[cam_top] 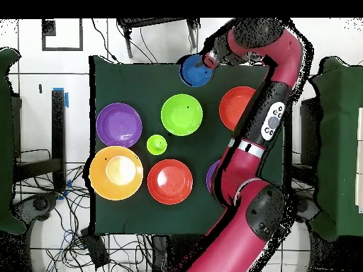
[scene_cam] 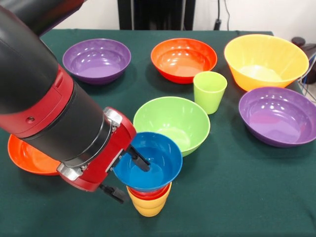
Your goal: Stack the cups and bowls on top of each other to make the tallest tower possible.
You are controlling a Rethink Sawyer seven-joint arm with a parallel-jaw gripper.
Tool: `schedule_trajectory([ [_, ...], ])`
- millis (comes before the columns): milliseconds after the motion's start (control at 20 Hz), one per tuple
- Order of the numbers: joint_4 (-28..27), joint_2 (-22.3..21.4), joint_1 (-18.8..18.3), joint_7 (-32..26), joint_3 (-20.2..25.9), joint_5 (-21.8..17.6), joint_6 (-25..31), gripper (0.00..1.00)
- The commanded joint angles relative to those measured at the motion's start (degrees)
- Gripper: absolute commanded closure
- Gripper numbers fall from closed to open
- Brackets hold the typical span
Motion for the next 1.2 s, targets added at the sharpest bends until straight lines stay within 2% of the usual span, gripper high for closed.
schedule_trajectory([
  [50, -2.2, -0.2, 1.3, 0.6, -7.9, -2.2, -4.2, 0.0],
  [500, -3.4, -0.3, 1.6, -1.2, -6.9, -3.7, -4.1, 0.0],
  [900, -1.7, -1.0, 1.4, 2.1, -7.4, 0.1, -2.7, 0.0],
  [1200, 1.5, -6.7, 0.5, 6.8, -10.4, 3.5, 3.0, 0.0],
])
